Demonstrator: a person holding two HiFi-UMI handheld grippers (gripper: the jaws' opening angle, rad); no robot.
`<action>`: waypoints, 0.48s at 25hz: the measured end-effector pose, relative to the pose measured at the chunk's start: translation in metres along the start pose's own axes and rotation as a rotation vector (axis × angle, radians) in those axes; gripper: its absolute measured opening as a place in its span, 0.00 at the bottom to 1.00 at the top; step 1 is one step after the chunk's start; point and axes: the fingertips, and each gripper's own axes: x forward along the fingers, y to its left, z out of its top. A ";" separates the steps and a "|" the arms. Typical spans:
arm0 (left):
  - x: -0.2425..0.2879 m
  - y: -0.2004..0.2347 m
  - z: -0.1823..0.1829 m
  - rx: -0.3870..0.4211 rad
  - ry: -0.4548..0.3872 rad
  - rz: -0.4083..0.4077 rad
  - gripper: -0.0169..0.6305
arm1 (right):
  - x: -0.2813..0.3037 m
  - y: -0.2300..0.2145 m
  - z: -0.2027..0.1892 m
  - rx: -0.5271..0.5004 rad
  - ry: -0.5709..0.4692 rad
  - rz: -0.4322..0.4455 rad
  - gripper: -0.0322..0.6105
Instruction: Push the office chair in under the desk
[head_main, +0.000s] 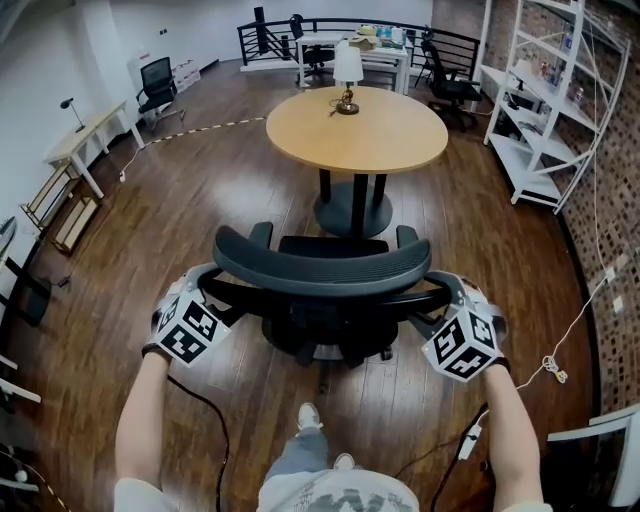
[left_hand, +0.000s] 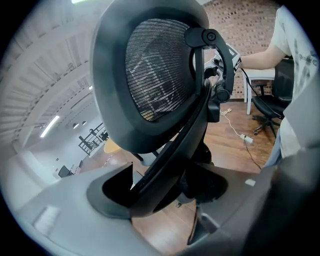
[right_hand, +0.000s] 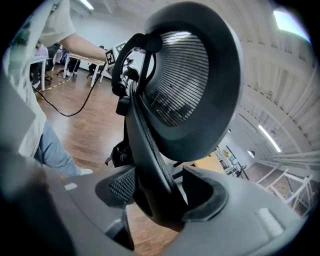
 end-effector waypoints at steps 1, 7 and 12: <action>0.007 0.008 0.000 0.001 0.000 -0.001 0.58 | 0.007 -0.006 0.001 0.005 0.006 -0.001 0.49; 0.041 0.058 -0.006 0.016 -0.001 -0.015 0.58 | 0.050 -0.036 0.014 0.030 0.039 -0.006 0.49; 0.068 0.095 -0.005 0.032 -0.021 -0.028 0.58 | 0.081 -0.062 0.024 0.045 0.056 -0.027 0.49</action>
